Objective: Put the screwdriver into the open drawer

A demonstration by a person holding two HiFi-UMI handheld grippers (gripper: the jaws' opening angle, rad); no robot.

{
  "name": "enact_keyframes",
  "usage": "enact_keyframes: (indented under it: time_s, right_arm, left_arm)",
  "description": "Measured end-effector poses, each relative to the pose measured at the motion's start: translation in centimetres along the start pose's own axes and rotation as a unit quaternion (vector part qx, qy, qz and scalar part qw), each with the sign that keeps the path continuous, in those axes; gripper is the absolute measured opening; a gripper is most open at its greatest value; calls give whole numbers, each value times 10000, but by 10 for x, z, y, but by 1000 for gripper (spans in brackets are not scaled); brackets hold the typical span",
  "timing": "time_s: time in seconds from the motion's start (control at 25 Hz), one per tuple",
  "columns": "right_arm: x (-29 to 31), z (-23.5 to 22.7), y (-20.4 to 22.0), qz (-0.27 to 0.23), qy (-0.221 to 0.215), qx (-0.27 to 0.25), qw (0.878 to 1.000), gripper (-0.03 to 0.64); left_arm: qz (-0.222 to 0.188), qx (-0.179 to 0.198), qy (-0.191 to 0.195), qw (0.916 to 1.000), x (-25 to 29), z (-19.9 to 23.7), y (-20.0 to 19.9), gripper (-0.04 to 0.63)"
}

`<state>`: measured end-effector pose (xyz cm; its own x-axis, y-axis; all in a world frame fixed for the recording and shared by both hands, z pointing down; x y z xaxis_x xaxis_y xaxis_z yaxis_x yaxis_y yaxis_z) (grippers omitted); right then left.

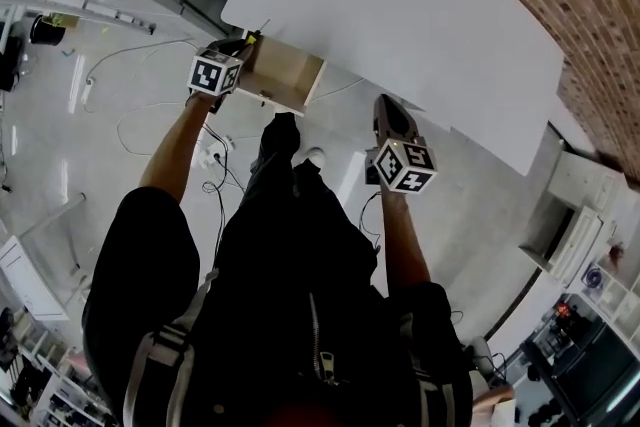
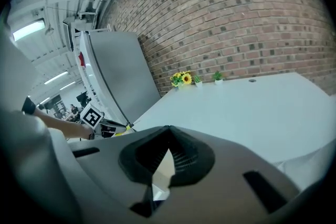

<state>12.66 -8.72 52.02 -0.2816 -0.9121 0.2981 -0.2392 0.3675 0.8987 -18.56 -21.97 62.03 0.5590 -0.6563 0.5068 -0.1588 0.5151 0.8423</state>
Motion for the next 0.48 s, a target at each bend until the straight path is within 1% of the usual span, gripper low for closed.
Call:
enact_keyframes:
  time_s: [0.24, 0.48]
  right_arm:
    - [-18, 12, 23, 169, -269, -5, 9995, 6]
    - [-24, 26, 45, 384, -489, -1, 9981, 6]
  left_arm:
    - [30, -318, -171, 9993, -31, -23, 43, 80]
    - [233, -609, -245, 9976, -37, -38, 90, 80]
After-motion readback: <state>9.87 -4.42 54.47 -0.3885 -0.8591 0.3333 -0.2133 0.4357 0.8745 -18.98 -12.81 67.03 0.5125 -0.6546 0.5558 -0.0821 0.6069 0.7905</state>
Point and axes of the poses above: the fingertips, and each gripper's own axes: x forward along the fingers, z to its left, y out of its underside, the point moved 2 cm from there along -x, backward along the fingers, and after that the axes turned 15 degrees about -z, right-handed, at the moved point
